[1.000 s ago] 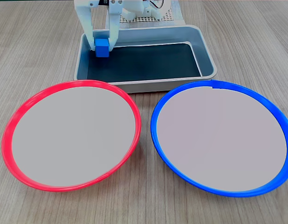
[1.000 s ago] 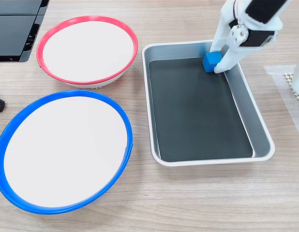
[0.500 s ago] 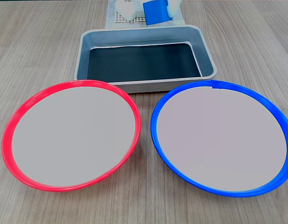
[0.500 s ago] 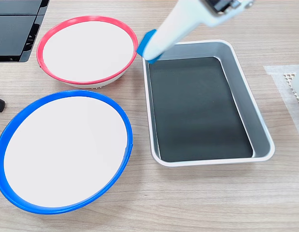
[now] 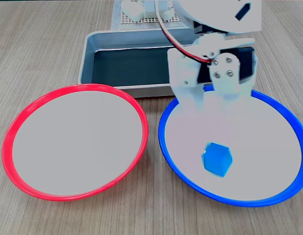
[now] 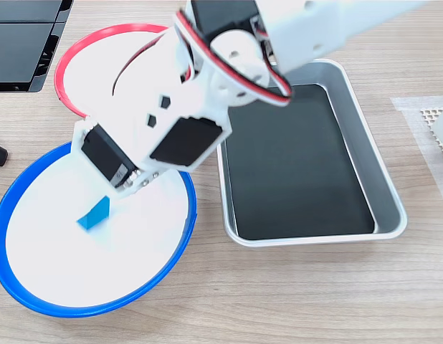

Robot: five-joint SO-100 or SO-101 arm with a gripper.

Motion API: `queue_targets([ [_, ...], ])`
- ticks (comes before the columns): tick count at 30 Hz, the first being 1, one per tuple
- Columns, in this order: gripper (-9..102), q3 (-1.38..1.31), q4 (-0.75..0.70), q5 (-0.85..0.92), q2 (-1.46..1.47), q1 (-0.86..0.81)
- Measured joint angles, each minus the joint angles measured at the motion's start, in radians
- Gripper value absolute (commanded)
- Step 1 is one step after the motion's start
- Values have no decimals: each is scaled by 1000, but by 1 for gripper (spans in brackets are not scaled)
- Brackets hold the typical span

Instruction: Move a blue block from tray to blue dish

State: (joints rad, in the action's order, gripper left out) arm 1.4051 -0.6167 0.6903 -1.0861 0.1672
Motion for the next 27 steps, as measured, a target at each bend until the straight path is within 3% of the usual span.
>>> queue_targets([
  [2, 25, -2, 9, -5, -2, 3],
  [3, 19, -2, 14, -12, -2, -2],
  [4, 4, 0, 21, -14, -5, 3],
  [5, 0, 8, 31, -20, -17, 8],
  [9, 0, 74, 34, -193, -198, 12],
  [13, 0, 230, -80, -380, -517, 0],
  [20, -1, 910, 8, -568, -1308, -133],
  [27, 0, 1525, -130, -733, -1996, -235],
])
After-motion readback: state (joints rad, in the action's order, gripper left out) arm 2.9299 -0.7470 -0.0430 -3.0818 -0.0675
